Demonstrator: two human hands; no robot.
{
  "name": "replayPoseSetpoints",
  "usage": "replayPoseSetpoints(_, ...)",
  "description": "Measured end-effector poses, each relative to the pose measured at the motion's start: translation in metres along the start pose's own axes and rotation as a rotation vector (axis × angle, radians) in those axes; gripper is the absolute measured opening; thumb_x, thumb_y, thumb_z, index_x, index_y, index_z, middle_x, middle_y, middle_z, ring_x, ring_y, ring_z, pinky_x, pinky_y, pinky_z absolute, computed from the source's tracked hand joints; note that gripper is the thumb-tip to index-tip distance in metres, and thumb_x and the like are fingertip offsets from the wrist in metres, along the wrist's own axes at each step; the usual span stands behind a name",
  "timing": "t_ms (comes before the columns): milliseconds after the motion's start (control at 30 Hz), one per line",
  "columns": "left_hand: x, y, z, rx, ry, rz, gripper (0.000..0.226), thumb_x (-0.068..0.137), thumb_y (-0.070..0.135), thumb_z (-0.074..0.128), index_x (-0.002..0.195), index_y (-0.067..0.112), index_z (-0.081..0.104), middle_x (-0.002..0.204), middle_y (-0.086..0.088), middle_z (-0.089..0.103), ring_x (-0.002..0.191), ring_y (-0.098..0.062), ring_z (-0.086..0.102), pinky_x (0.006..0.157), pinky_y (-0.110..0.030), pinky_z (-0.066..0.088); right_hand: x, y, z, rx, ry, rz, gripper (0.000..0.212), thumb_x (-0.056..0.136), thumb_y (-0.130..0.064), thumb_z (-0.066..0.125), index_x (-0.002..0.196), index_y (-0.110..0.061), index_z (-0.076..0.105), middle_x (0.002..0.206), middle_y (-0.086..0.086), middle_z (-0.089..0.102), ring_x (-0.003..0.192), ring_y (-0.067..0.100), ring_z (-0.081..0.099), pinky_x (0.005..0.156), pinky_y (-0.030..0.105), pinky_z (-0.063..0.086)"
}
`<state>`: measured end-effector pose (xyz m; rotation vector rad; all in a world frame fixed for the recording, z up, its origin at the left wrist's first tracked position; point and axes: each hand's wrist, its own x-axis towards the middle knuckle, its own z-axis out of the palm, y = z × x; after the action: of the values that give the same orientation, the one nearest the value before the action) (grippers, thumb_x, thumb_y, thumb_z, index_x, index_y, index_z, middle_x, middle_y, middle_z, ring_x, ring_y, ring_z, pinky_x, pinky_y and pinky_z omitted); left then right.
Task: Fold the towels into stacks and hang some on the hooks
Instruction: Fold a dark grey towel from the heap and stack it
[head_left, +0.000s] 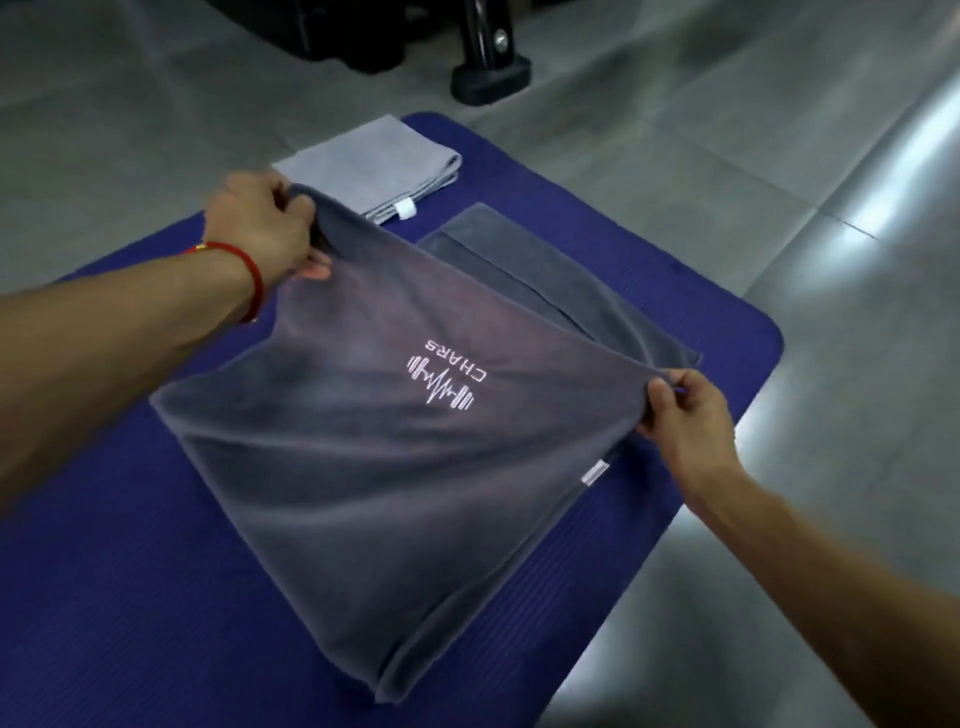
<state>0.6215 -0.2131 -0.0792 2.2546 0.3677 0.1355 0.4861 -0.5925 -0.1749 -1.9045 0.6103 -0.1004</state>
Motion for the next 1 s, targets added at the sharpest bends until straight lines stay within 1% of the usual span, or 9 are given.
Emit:
replayPoseSetpoints(67,0.023,0.025,0.033,0.063,0.036,0.064,0.026,0.092,0.03,0.051,0.1,0.009,0.065,0.092,-0.017,0.074,0.082,-0.033,0.074,0.078,-0.045,0.062,0.013,0.009,0.0,-0.072,0.109,0.022,0.012,0.102,-0.029,0.05,0.095,-0.027,0.06,0.086,-0.006,0.069,0.084,0.02,0.068,0.079,0.038,0.052)
replayPoseSetpoints(133,0.043,0.044,0.059,0.119,0.079,0.102,0.035,0.092,0.032,0.05,0.11,0.008,0.068,0.105,-0.019,0.073,0.096,-0.035,0.072,0.09,-0.044,0.058,0.028,0.009,0.002,-0.129,0.224,0.027,0.015,0.104,-0.028,0.046,0.102,-0.021,0.059,0.088,-0.009,0.064,0.087,0.018,0.063,0.081,0.035,0.046)
replayPoseSetpoints(233,0.074,0.077,0.109,0.226,0.125,0.139,0.036,0.103,0.023,0.043,0.128,0.007,0.063,0.125,-0.021,0.066,0.117,-0.039,0.062,0.1,-0.041,0.049,0.067,0.014,0.005,-0.254,0.371,-0.029,0.033,0.097,-0.037,0.04,0.098,-0.015,0.064,0.102,0.006,0.065,0.1,0.03,0.061,0.09,0.047,0.05)
replayPoseSetpoints(333,0.1,0.088,0.147,0.396,0.101,0.161,0.037,0.106,0.022,0.04,0.132,0.003,0.058,0.133,-0.025,0.059,0.125,-0.041,0.054,0.102,-0.043,0.042,0.08,0.025,0.017,-0.405,0.413,0.015,0.027,0.1,-0.028,0.047,0.104,-0.008,0.066,0.119,0.016,0.056,0.114,0.037,0.049,0.101,0.052,0.037)
replayPoseSetpoints(467,0.126,0.076,0.195,0.504,0.045,0.129,0.035,0.105,0.02,0.044,0.132,0.003,0.059,0.132,-0.027,0.059,0.121,-0.043,0.055,0.101,-0.044,0.044,0.08,0.04,0.023,-0.473,0.464,-0.089,0.017,0.102,-0.021,0.051,0.106,-0.01,0.064,0.113,0.013,0.056,0.11,0.03,0.043,0.099,0.05,0.035)
replayPoseSetpoints(667,0.15,0.064,0.227,0.58,-0.058,0.112,0.032,0.104,0.02,0.051,0.126,0.003,0.065,0.121,-0.024,0.067,0.113,-0.041,0.063,0.096,-0.046,0.052,0.085,0.045,0.024,-0.5,0.477,-0.082,0.012,0.1,-0.02,0.055,0.105,-0.011,0.062,0.11,0.012,0.057,0.106,0.027,0.042,0.094,0.05,0.036)
replayPoseSetpoints(800,0.155,0.064,0.23,0.497,-0.144,0.079,0.022,0.099,0.016,0.06,0.113,0.003,0.072,0.113,-0.021,0.071,0.105,-0.035,0.067,0.093,-0.04,0.053,0.086,0.045,0.025,-0.495,0.495,-0.099,0.006,0.099,-0.016,0.057,0.1,-0.011,0.062,0.109,0.014,0.058,0.105,0.031,0.043,0.09,0.053,0.037)
replayPoseSetpoints(900,0.158,0.068,0.227,0.44,-0.216,0.058,0.013,0.095,0.015,0.065,0.101,0.008,0.073,0.102,-0.011,0.072,0.093,-0.022,0.063,0.083,-0.031,0.049,0.085,0.045,0.025,-0.463,0.493,-0.104,0.004,0.097,-0.015,0.06,0.099,-0.013,0.063,0.11,0.013,0.058,0.108,0.033,0.044,0.091,0.053,0.036)
replayPoseSetpoints(1000,0.156,0.073,0.216,0.382,-0.255,0.049,0.006,0.093,0.015,0.067,0.096,0.012,0.072,0.099,-0.004,0.068,0.095,-0.018,0.061,0.085,-0.029,0.046,0.083,0.045,0.024,-0.442,0.482,-0.101,0.007,0.093,-0.014,0.066,0.1,-0.013,0.064,0.11,0.011,0.056,0.108,0.029,0.042,0.093,0.052,0.036)
